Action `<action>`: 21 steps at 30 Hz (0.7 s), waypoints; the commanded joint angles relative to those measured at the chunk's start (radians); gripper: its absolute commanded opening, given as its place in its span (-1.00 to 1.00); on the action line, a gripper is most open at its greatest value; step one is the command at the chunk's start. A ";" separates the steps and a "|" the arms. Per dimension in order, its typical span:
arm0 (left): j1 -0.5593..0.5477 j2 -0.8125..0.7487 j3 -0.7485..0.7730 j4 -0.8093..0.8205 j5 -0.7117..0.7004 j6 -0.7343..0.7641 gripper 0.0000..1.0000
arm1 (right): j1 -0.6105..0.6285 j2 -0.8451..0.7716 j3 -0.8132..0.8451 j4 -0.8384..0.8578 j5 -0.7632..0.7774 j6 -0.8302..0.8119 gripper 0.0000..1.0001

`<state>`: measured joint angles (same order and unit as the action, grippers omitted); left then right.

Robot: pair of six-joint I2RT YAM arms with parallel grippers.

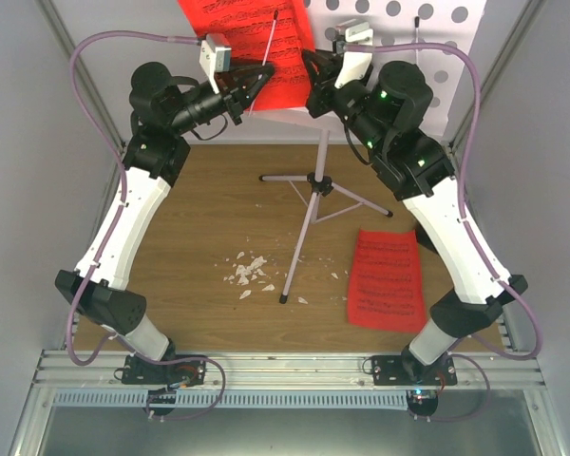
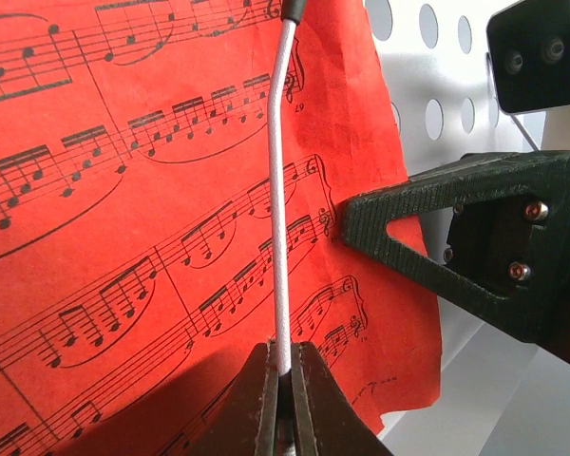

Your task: Pack up the instrument practice props

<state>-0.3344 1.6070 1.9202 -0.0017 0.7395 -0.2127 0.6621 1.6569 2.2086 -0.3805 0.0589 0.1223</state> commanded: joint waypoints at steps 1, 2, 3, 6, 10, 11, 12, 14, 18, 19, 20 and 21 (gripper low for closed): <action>-0.008 -0.029 -0.001 0.047 0.021 -0.005 -1.00 | -0.021 -0.063 -0.043 0.043 0.114 0.015 -0.99; -0.008 -0.027 -0.001 0.046 0.018 -0.006 -1.00 | -0.021 -0.079 -0.053 0.052 0.111 0.020 -0.99; -0.008 -0.027 -0.001 0.045 0.017 -0.006 -1.00 | -0.022 -0.098 -0.060 0.058 0.109 0.022 -0.99; -0.007 -0.023 0.001 0.042 0.008 -0.016 -1.00 | -0.023 -0.173 -0.110 0.093 0.125 0.022 -0.99; -0.007 -0.004 0.018 0.036 0.013 -0.041 -1.00 | -0.022 -0.347 -0.263 0.207 0.151 0.027 -0.99; -0.007 0.000 0.022 0.036 0.012 -0.048 -1.00 | -0.022 -0.402 -0.313 0.245 0.157 0.028 -0.99; -0.007 0.004 0.024 0.035 0.010 -0.053 -1.00 | -0.024 -0.458 -0.367 0.286 0.164 0.029 -0.99; -0.007 0.009 0.028 0.038 0.004 -0.065 -1.00 | -0.022 -0.580 -0.462 0.368 0.183 0.027 -0.99; -0.008 0.028 0.050 0.023 0.002 -0.078 -1.00 | -0.023 -0.743 -0.590 0.439 0.236 0.007 -0.99; -0.008 0.032 0.056 0.018 0.001 -0.082 -1.00 | -0.023 -0.772 -0.606 0.444 0.249 0.002 -0.99; -0.007 0.035 0.059 0.018 -0.001 -0.084 -1.00 | -0.022 -0.796 -0.617 0.443 0.257 -0.003 -0.99; -0.007 0.038 0.060 0.017 -0.005 -0.087 -0.98 | -0.022 -0.816 -0.626 0.440 0.260 -0.007 -0.99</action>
<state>-0.3351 1.6295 1.9457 -0.0051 0.7242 -0.2611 0.6449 0.8921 1.6341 -0.0170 0.2565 0.1352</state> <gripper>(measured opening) 0.032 0.018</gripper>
